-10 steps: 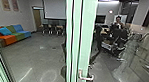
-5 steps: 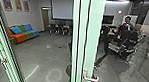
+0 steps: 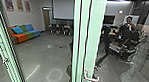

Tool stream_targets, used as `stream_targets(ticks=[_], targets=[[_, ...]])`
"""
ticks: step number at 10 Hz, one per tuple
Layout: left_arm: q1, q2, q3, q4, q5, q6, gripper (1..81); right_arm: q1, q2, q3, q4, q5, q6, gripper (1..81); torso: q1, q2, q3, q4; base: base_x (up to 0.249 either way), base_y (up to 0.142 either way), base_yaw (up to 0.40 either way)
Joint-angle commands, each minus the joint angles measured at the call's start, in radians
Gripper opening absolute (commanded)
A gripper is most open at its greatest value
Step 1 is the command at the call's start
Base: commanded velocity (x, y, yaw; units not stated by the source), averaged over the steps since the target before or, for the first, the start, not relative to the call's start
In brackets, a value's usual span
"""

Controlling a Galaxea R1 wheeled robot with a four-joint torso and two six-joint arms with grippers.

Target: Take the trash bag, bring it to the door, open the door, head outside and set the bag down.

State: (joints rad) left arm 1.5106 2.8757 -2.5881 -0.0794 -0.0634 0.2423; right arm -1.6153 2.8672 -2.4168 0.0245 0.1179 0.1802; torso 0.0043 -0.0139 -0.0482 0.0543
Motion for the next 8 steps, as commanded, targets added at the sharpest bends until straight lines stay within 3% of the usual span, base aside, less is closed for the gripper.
stream_targets(ticks=[1,4,8], targets=[[-0.046,-0.013,-0.003,0.006,0.054,0.006,1.0,0.033,-0.006,0.009,-0.011,-0.053,-0.002,81.1,0.000,0.000,0.000,0.000,0.000,0.000,0.000],[-0.048,-0.018,-0.001,-0.002,0.057,0.003,1.0,0.028,-0.016,0.031,-0.008,-0.052,-0.002,81.1,0.000,0.000,0.000,0.000,0.000,0.000,0.000],[-0.043,-0.042,0.062,-0.002,0.062,0.002,1.0,-0.008,-0.201,0.345,-0.012,0.043,-0.001,81.1,0.000,0.000,0.000,0.000,0.000,0.000,0.000]])
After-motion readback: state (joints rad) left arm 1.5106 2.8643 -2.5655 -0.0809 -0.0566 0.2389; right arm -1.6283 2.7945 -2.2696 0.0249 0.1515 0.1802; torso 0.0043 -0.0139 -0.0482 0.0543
